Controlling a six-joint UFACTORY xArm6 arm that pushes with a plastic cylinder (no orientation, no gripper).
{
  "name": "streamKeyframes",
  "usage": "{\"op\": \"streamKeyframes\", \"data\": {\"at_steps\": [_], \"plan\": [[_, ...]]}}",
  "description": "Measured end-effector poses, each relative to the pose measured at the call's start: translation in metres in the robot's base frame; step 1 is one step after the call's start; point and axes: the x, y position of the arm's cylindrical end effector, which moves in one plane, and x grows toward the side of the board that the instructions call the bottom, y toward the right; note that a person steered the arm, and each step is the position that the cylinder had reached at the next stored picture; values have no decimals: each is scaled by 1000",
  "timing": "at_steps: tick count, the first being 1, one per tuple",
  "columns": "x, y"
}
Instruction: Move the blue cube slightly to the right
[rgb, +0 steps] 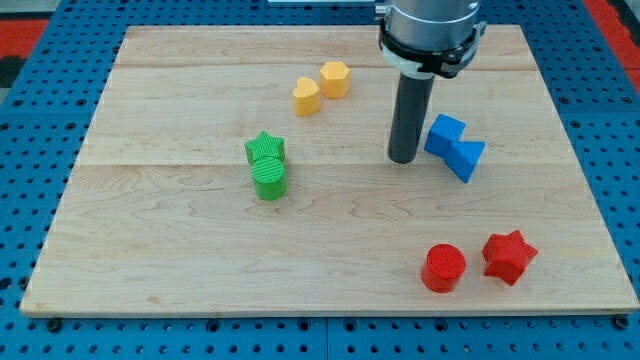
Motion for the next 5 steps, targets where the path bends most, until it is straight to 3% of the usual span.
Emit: {"op": "streamKeyframes", "data": {"at_steps": [4,5], "plan": [[-27,28],[-68,8]]}}
